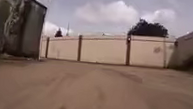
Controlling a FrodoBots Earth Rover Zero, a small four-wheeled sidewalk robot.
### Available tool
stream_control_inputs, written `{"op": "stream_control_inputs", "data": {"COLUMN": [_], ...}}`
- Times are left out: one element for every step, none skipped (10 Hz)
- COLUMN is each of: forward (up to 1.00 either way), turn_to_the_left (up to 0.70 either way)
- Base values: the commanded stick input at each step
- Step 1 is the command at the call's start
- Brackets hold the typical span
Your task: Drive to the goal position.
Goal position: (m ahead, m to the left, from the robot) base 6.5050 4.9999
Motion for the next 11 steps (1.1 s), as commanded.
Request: {"op": "stream_control_inputs", "data": {"forward": [0.70,0.70,0.70,0.70,0.70,0.70,0.70,0.70,0.70,0.70,0.70], "turn_to_the_left": [0.00,0.00,0.00,0.00,0.00,0.00,0.00,0.00,0.00,0.00,0.00]}}
